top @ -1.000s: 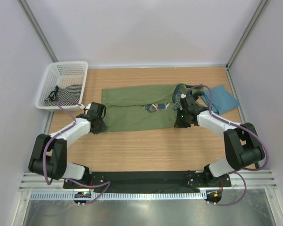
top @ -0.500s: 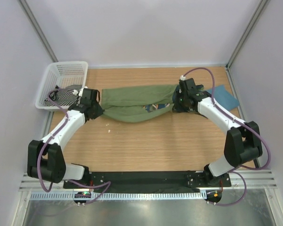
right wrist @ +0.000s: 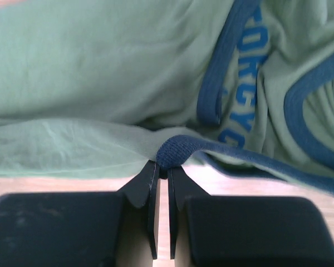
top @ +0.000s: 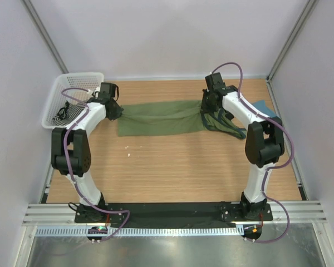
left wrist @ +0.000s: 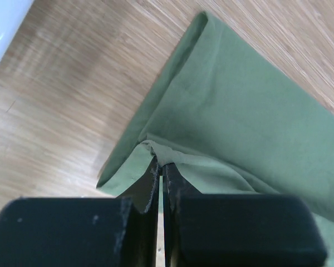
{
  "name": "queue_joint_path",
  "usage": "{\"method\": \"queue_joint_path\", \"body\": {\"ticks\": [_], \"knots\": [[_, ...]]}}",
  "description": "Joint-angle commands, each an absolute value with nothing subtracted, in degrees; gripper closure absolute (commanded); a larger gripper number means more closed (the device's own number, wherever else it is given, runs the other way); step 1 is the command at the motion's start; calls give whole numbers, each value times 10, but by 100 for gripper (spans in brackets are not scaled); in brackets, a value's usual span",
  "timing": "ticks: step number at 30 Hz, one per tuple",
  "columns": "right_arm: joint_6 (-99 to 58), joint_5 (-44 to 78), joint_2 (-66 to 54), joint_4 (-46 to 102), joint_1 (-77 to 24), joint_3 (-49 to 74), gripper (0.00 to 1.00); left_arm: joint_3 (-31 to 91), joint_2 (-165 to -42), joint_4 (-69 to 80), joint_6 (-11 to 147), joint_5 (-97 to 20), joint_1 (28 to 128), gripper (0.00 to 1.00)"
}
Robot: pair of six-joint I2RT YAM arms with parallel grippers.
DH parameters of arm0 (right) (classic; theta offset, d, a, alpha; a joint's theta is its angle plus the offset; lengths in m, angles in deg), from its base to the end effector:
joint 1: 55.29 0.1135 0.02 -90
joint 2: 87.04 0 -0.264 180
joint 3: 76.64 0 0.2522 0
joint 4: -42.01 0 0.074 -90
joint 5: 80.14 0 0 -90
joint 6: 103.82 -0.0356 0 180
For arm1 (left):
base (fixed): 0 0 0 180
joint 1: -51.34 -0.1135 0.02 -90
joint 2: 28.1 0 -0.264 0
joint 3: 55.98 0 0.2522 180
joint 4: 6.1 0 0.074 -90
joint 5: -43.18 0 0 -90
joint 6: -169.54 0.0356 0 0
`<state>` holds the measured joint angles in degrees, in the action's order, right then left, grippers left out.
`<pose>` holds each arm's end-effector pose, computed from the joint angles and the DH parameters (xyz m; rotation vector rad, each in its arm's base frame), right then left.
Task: Fold and stack the tank tops
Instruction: Fold the tank top
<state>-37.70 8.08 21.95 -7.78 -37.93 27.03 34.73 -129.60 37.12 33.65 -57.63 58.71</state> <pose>0.4009 0.1242 0.2499 0.1575 2.5454 0.2451 0.3821 -0.0427 0.2368 -0.8953 2.3298 -0.1522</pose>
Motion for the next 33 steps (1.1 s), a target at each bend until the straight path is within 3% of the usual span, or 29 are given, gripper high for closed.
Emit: {"method": "queue_joint_path", "body": {"ticks": [1, 11, 13, 16, 18, 20, 23, 28, 33], "knots": [[-377, 82, 249, -91, -391, 337, 96, 387, -1328, 369, 316, -571, 580, 100], [-375, 92, 334, -109, -413, 423, 91, 477, -1405, 382, 316, -574, 574, 100], [-375, 92, 349, -109, -416, 436, 86, 494, -1422, 388, 318, -575, 574, 100], [-379, 110, 364, -97, -418, 448, 68, 515, -1445, 390, 321, -578, 573, 99], [-382, 109, 379, -100, -418, 460, 53, 527, -1454, 396, 324, -575, 573, 90], [-382, 106, 376, -110, -418, 473, 49, 536, -1456, 400, 335, -568, 573, 71], [-381, 101, 344, -93, -418, 439, 39, 513, -1422, 393, 343, -570, 577, 52], [-390, 108, 223, -46, -417, 301, 32, 457, -1368, 385, 369, -575, 599, 37], [-385, 106, 148, -15, -416, 194, 32, 402, -1340, 369, 381, -573, 607, 35]]}}
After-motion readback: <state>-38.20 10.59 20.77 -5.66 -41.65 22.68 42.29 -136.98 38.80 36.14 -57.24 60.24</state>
